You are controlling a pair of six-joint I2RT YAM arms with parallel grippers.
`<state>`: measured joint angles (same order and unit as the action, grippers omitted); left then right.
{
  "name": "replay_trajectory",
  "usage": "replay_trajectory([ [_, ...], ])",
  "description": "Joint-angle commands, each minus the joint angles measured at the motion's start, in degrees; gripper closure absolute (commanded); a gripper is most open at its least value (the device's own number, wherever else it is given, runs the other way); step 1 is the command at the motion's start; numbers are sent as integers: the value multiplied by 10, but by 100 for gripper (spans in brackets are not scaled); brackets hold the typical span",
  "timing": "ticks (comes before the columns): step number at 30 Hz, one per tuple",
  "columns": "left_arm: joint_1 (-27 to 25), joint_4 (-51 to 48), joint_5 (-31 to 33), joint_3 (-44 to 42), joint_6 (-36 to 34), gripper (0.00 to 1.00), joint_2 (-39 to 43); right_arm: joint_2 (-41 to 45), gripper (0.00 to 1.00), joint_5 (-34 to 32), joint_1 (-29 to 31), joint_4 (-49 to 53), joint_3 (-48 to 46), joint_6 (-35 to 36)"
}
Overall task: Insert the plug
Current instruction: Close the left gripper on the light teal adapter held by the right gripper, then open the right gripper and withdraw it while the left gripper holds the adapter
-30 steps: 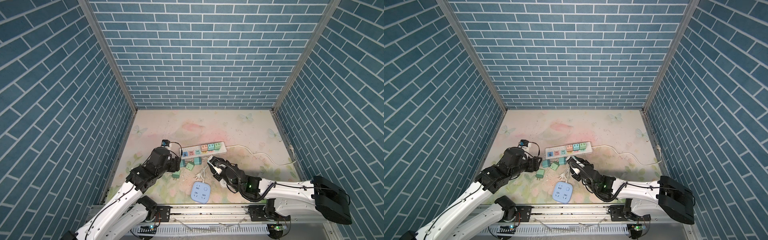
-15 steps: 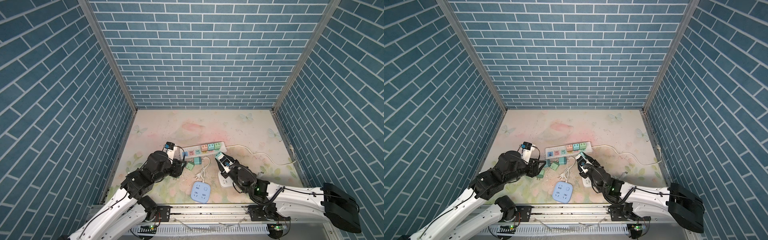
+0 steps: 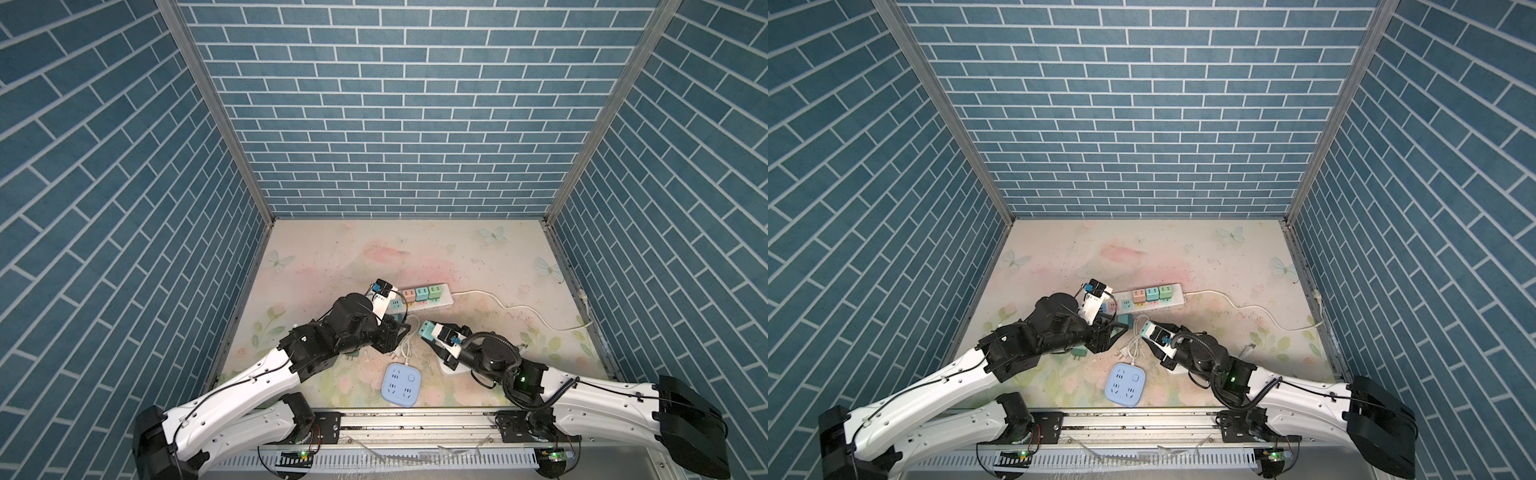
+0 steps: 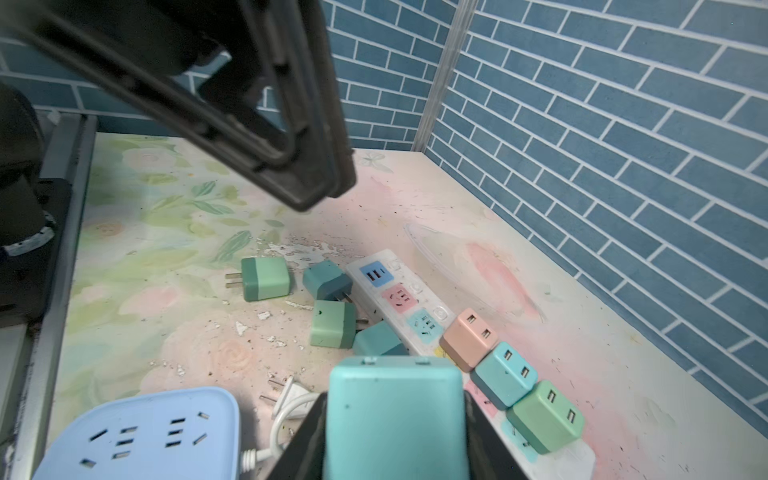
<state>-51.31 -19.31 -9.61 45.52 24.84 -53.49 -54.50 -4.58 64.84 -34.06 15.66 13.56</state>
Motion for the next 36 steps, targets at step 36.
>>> replay_trajectory([
  [36, -40, 75, -71, 15, -1, 66, -77, -54, 100, 75, 0, -106, 55, 52],
])
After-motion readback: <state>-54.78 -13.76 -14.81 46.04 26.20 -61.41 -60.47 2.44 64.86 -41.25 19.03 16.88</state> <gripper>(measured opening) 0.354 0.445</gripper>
